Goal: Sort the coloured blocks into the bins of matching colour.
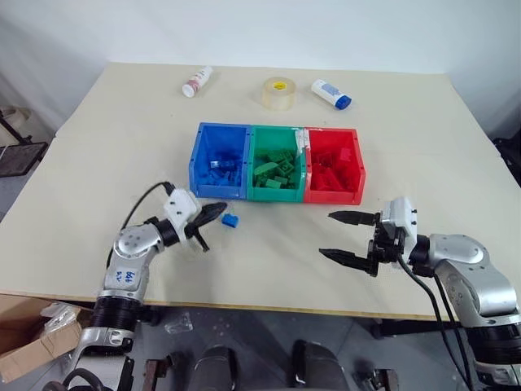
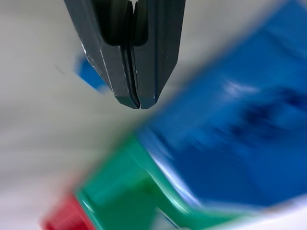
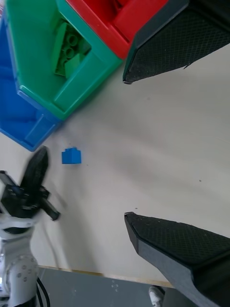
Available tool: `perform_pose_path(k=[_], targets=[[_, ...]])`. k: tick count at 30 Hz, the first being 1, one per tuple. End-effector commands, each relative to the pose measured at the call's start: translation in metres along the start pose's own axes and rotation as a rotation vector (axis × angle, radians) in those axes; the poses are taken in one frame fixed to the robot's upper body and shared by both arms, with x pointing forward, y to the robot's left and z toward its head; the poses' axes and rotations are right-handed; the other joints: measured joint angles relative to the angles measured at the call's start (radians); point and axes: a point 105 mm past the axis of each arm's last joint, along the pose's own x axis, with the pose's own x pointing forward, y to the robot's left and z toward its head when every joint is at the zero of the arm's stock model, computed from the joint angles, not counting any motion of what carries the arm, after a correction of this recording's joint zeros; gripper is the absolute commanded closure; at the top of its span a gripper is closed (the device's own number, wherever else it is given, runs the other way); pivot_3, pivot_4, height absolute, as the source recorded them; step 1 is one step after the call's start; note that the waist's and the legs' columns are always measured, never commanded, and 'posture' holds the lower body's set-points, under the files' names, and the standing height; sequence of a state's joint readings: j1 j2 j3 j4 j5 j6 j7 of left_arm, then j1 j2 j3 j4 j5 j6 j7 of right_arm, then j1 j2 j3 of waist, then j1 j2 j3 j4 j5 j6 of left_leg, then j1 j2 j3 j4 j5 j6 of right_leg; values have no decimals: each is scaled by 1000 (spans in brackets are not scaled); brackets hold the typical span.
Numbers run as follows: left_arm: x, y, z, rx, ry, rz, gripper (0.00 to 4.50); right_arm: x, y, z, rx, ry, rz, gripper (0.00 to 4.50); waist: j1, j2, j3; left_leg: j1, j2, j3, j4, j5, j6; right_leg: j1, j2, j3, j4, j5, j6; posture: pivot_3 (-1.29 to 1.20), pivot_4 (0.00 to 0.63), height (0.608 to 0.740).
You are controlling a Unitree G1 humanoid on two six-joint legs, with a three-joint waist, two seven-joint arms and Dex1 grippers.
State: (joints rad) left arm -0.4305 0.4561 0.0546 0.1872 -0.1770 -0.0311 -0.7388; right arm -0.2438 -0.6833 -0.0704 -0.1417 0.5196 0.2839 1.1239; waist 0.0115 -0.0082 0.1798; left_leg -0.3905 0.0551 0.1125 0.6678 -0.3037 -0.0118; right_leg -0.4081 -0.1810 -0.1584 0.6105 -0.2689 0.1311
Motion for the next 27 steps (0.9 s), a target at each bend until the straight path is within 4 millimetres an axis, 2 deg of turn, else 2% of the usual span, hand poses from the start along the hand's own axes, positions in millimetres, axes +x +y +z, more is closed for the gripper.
perform_pose_path(k=[1, 4, 5, 8, 11, 16, 23, 24, 27], targets=[[1, 10, 27, 33, -48, 38, 4482, -1, -5, 10, -36, -34, -10, 0, 0, 0, 0, 0, 0, 0, 0, 0, 0, 0, 0, 0, 0, 0, 0, 0, 150, 740], [3, 14, 34, 29, -54, 51, 4482, 1, -7, 10, -39, -36, -11, 0, 0, 0, 0, 0, 0, 0, 0, 0, 0, 0, 0, 0, 0, 0, 0, 0, 150, 740], [3, 9, 34, 27, -47, 23, 4482, 2, -7, 10, -41, -35, -11, 0, 0, 0, 0, 0, 0, 0, 0, 0, 0, 0, 0, 0, 0, 0, 0, 0, 150, 740], [-9, -22, 21, -102, 44, -196, 4482, 3, -7, 11, -45, -40, -14, 0, -7, 0, 0, 0, 0, 0, -1, 0, 0, 0, 0, 0, 0, 0, 0, 0, 150, 740], [-22, -25, 9, -115, 137, -193, 3904, -1, -4, 10, -39, -37, -18, 0, -14, 0, 0, 0, 0, 1, -2, 0, 0, -1, 0, 0, -1, 0, 0, 0, 150, 740], [-29, -24, 5, -89, 181, -164, 2346, -10, 0, 14, -15, -86, -19, 0, -8, 0, 0, 0, 1, 1, -1, 0, 0, -1, 1, 1, -1, 0, 0, 0, 150, 740], [-35, -33, -5, -89, 235, -155, 176, -17, 8, 12, -6, -106, -2, 0, -13, 0, 0, 0, 1, 1, -1, 0, 0, -1, 1, 1, -1, 0, 0, 0, 150, 740], [-35, -34, -7, -87, 240, -154, 42, -17, 9, 12, -6, -107, -1, 0, -13, 0, 0, 0, 1, 1, -1, 0, 0, -1, 1, 1, -1, 0, 0, 0, 150, 740], [-32, -36, -12, -93, 263, -135, 42, -17, 9, 11, -6, -102, -6, 0, -12, 0, 0, 0, 1, 1, -1, 0, 0, -1, 1, 1, 0, 0, 0, 0, 150, 740]])
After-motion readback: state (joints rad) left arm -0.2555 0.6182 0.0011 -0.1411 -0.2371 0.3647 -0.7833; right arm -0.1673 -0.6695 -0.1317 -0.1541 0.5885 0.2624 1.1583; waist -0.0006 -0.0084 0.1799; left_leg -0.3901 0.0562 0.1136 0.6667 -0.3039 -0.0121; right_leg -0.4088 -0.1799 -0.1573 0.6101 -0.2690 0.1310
